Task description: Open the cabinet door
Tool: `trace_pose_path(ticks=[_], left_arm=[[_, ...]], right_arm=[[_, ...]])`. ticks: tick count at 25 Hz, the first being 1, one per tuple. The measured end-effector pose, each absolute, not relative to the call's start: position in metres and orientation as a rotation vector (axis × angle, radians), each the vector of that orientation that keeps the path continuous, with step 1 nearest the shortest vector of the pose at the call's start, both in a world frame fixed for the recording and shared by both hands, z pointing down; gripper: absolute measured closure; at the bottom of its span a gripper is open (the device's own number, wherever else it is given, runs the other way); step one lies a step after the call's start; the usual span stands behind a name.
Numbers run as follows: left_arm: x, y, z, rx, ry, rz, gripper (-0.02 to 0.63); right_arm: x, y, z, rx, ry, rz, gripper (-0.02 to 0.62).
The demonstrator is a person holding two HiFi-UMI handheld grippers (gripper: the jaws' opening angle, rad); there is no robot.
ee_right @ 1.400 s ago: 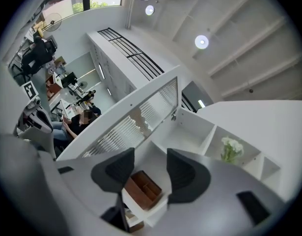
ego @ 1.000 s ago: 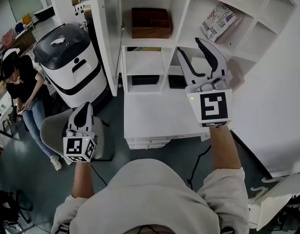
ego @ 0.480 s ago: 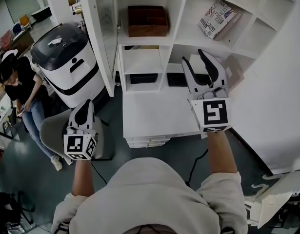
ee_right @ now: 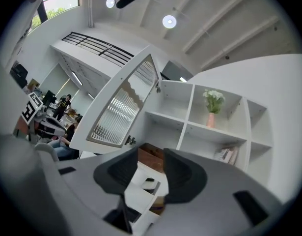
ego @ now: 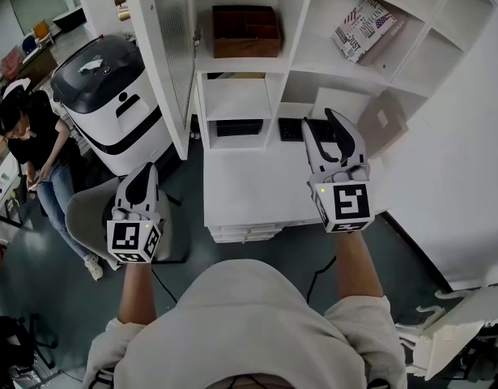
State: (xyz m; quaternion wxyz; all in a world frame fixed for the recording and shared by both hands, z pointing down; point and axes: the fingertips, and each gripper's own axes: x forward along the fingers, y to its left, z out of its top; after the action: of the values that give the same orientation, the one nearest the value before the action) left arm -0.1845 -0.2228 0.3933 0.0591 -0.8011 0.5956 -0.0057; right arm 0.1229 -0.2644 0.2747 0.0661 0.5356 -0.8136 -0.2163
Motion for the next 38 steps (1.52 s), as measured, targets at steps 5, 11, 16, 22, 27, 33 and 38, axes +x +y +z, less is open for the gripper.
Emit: trace_pose_path(ticks=[5,11,16,22,27,33,38], left_arm=[[-0.178,-0.228,0.396,-2.435,1.790,-0.031,0.609],[-0.165,-0.232,0.404,-2.464,1.759,-0.052,0.609],[-0.157,-0.234,0.413,-2.490,1.744,-0.074,0.609],[-0.151,-0.235,0.422,-2.511,1.735,-0.095,0.609],[-0.149,-0.235,0.429,-2.525,1.736,-0.110,0.609],[-0.142,-0.236,0.431,-2.543,1.715,-0.117,0.609],[-0.135,-0.236,0.433,-2.555,1.693,-0.127,0.609]], right_arm=[[0.126,-0.267,0.297,1.618,-2.473,-0.582,0.434],[0.131,-0.267,0.323,1.626,-2.492,-0.492,0.445],[0.131,-0.265,0.344,1.624,-2.507,-0.430,0.460],[0.133,-0.260,0.367,1.625,-2.510,-0.363,0.485],[0.137,-0.254,0.386,1.631,-2.500,-0.308,0.513],[0.142,-0.248,0.406,1.642,-2.492,-0.237,0.548],[0.145,-0.244,0.418,1.646,-2.481,-0.211,0.591]])
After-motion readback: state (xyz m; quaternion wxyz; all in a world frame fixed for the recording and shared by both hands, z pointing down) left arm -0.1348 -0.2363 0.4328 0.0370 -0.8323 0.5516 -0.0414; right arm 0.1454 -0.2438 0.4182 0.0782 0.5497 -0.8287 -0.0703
